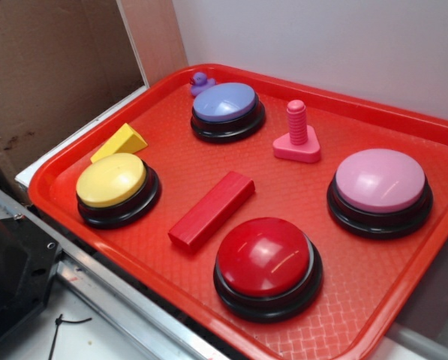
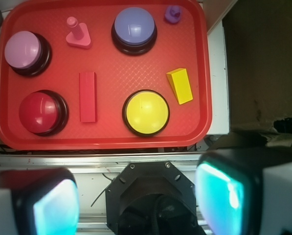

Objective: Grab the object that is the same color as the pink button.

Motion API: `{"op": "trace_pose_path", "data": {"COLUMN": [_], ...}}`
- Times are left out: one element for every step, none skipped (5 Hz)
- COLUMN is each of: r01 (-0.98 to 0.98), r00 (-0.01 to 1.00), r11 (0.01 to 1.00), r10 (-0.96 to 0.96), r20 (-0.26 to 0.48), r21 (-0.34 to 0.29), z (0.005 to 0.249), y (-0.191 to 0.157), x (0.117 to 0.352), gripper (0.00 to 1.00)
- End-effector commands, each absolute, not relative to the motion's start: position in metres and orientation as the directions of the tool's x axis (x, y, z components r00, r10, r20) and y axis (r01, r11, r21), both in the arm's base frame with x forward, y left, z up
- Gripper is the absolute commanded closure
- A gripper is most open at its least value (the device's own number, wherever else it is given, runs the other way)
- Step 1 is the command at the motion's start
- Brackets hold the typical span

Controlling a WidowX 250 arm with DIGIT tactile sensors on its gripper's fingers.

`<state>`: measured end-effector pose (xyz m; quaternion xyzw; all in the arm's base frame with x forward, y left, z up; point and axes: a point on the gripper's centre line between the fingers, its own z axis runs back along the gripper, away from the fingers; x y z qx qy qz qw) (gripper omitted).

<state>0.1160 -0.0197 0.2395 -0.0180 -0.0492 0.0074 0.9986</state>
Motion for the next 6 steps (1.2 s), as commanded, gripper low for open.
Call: {"op": "trace_pose_path", "data": {"r01": [-0.019, -0.126, -0.164, -0.098, 0.094, 0.2], "r00": [0.989, 0.98, 0.973, 0.991, 0.992, 0.977], "r11": [1.0, 0.992, 0.985, 0.986, 0.976, 0.959], "r10": [0.02, 0.125, 0.152, 0.083, -0.109, -0.21], "r20": [0.149, 0.152, 0.173, 0.108, 0.064, 0.033], "r21": [-0.004, -0.007, 0.061, 0.136, 0.198, 0.202], "z": [0.232, 0.229, 0.23, 0.21, 0.171, 0.155], "y": [-0.027, -0.03, -0.018, -0.021, -0.056, -0.079], "x": [0.139, 0.189, 0.239, 0.291, 0.328, 0.319], "gripper": [0.0, 0.0, 0.0, 0.0, 0.0, 0.0]}}
